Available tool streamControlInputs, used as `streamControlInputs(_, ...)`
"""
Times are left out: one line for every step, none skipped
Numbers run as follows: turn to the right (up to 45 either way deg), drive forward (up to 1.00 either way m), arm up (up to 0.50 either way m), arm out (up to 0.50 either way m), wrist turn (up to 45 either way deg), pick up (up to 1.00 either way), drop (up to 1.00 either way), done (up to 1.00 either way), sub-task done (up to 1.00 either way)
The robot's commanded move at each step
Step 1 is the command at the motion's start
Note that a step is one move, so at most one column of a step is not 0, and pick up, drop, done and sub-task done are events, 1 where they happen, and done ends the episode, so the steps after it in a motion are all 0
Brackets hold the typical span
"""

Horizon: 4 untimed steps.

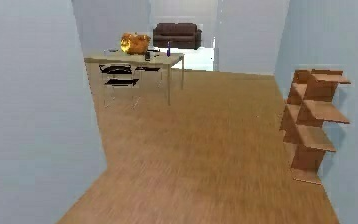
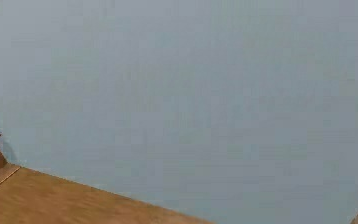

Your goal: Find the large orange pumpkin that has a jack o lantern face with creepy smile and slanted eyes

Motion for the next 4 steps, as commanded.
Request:
streamControlInputs(0.0, 1.0, 0.0, 0.0, 0.0, 0.0, 0.0, 0.0, 0.0)
streamControlInputs(3.0, 0.0, 0.0, 0.0, 0.0, 0.0, 0.0, 0.0, 0.0)
streamControlInputs(0.0, 0.6, 0.0, 0.0, 0.0, 0.0, 0.0, 0.0, 0.0)
streamControlInputs(-24.0, 0.0, 0.0, 0.0, 0.0, 0.0, 0.0, 0.0, 0.0)
